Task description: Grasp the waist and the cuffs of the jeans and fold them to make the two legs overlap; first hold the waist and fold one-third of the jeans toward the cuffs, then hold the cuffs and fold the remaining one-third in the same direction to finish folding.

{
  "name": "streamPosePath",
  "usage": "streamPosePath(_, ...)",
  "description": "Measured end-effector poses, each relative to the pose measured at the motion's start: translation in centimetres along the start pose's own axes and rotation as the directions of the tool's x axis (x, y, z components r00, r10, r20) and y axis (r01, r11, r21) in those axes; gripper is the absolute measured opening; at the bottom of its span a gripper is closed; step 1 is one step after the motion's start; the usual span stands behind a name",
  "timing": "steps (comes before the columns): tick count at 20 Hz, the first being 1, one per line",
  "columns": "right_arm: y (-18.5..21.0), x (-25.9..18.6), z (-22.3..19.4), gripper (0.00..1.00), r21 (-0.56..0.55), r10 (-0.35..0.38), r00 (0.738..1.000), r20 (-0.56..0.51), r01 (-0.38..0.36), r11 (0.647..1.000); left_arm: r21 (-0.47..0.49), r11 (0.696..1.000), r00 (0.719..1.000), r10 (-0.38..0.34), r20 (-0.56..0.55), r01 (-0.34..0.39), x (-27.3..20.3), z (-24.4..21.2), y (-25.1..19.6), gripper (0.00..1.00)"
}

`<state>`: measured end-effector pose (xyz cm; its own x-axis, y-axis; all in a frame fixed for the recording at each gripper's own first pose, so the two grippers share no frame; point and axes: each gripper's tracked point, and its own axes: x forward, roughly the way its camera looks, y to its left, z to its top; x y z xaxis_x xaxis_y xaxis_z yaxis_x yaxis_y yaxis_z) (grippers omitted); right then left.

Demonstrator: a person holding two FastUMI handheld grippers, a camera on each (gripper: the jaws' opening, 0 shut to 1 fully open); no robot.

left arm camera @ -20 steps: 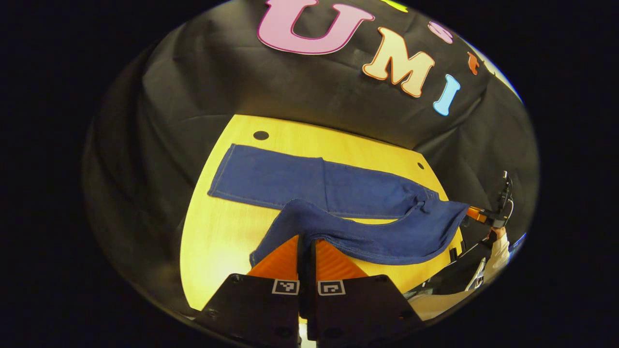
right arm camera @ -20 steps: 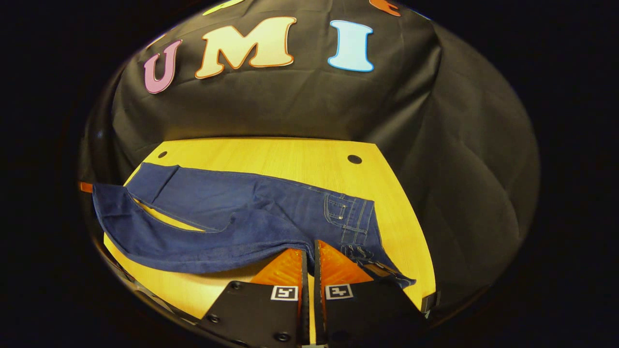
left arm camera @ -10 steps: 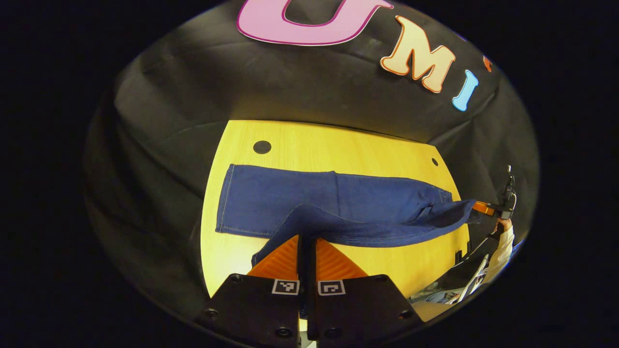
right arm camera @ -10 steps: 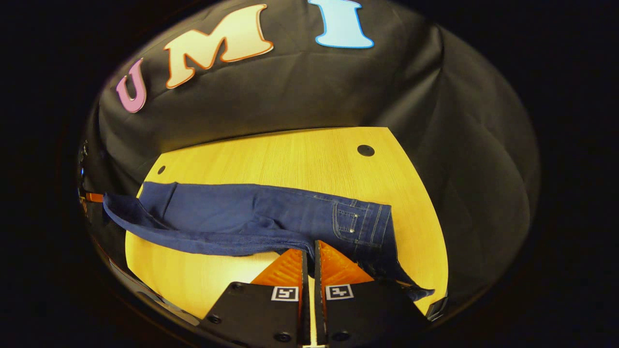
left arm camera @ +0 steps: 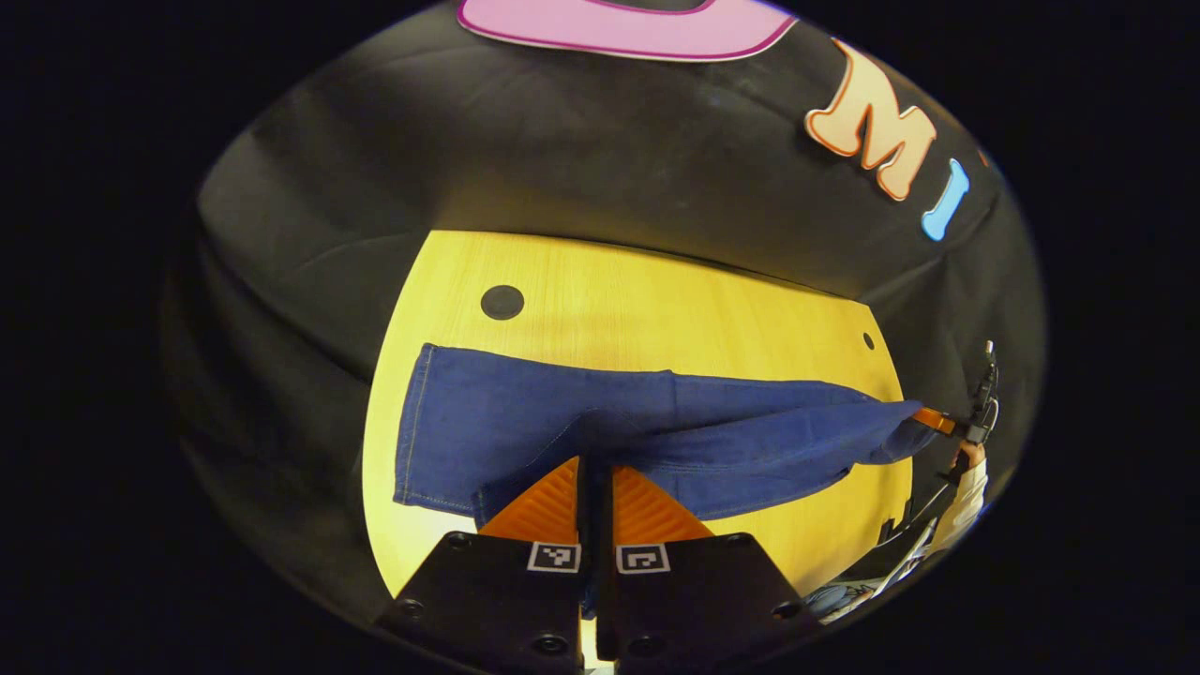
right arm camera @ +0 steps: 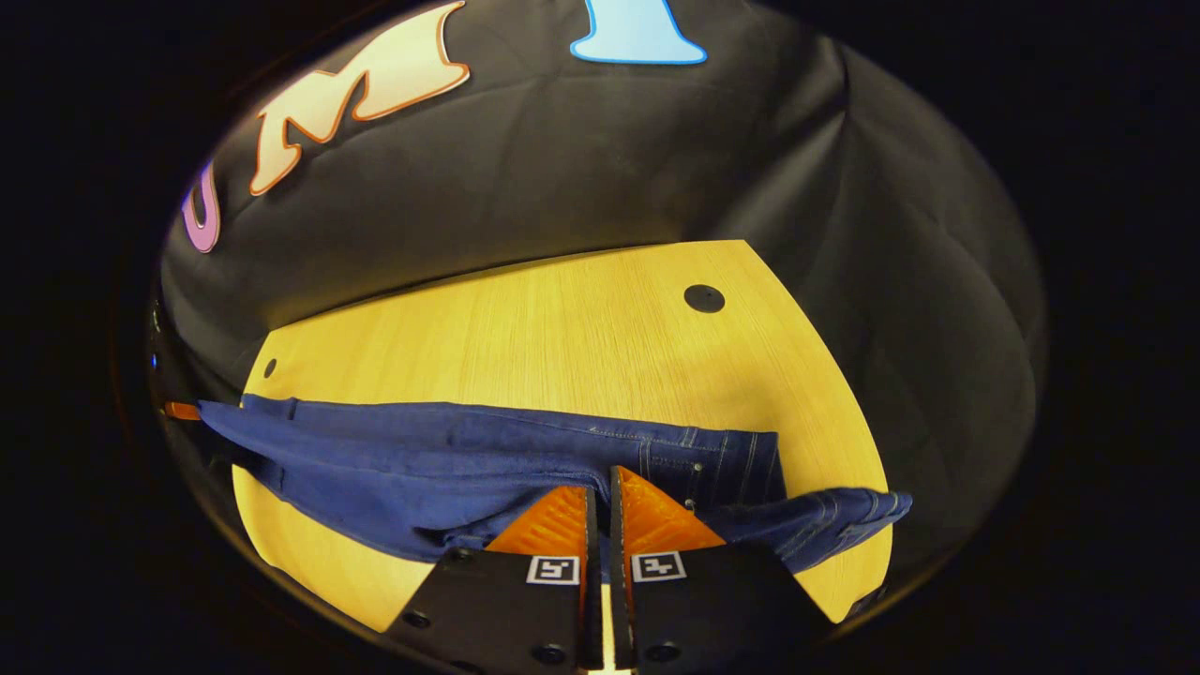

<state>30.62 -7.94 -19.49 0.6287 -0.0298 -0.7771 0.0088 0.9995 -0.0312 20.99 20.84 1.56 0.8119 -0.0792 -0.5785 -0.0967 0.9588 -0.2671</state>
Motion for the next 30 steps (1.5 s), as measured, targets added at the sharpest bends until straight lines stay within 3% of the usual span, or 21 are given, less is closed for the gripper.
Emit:
streamPosePath(4, 0.6, 3.3, 0.1, 0.02, 0.001, -0.040, 0.999, 0.019, 0.040, 0.999, 0.014, 0.999, 0.999, 0.032, -0.019, -0.031, 3.0, 0.8, 0.9, 0.00)
streamPosePath(7, 1.1, 5.1, -0.3, 0.11, -0.005, -0.056, 0.998, 0.026, 0.056, 0.998, 0.035, 0.998, 0.997, 0.062, -0.047, -0.060, 4.8, 0.9, 1.9, 0.00)
streamPosePath(10, 1.5, 5.7, -0.3, 0.17, -0.019, -0.077, 0.996, 0.047, 0.078, 0.997, -0.002, 0.997, 0.997, 0.079, -0.015, -0.079, 6.0, 1.3, 2.7, 0.00)
streamPosePath(12, 1.9, 5.4, -0.2, 0.17, -0.020, -0.067, 0.996, 0.054, 0.068, 0.997, -0.020, 0.996, 0.997, 0.083, -0.009, -0.083, 6.6, 1.2, 3.0, 0.07)
streamPosePath(13, 2.0, 5.5, -0.1, 0.27, -0.016, -0.058, 0.997, 0.059, 0.059, 0.998, -0.022, 0.995, 0.996, 0.094, -0.003, -0.094, 6.9, 1.2, 3.5, 0.16)
streamPosePath(14, 2.1, 5.3, 0.3, 0.45, -0.016, -0.052, 0.996, 0.073, 0.053, 0.998, -0.018, 0.995, 0.995, 0.101, 0.006, -0.101, 6.9, 1.4, 3.8, 0.22)
streamPosePath(15, 1.7, 4.8, 0.7, 0.64, -0.012, -0.065, 0.994, 0.091, 0.066, 0.998, -0.009, 0.993, 0.993, 0.120, 0.020, -0.120, 6.9, 1.8, 4.2, 0.42)
streamPosePath(17, 1.3, 3.9, 1.7, 1.00, 0.013, -0.079, 0.989, 0.126, 0.078, 0.997, 0.028, 0.981, 0.980, 0.188, 0.068, -0.190, 6.5, 2.7, 6.0, 0.70)
streamPosePath(19, 0.4, 2.8, 1.9, 1.00, 0.025, -0.077, 0.987, 0.139, 0.074, 0.997, 0.073, 0.963, 0.961, 0.251, 0.118, -0.260, 5.5, 3.6, 7.0, 0.98)
streamPosePath(22, -1.7, 0.6, 1.3, 1.00, 0.035, -0.092, 0.985, 0.148, 0.087, 0.996, 0.087, 0.959, 0.952, 0.252, 0.176, -0.270, 3.9, 4.2, 6.3, 0.96)
streamPosePath(26, -7.3, -1.7, -2.3, 1.00, 0.068, -0.152, 0.982, 0.114, 0.145, 0.987, 0.077, 0.972, 0.958, 0.205, 0.198, -0.224, 2.8, 3.8, 7.0, 0.96)
streamPosePath(30, -12.5, -3.1, -5.5, 1.00, 0.113, -0.185, 0.980, 0.073, 0.176, 0.978, 0.069, 0.973, 0.956, 0.202, 0.211, -0.221, 2.8, 3.7, 6.8, 0.96)
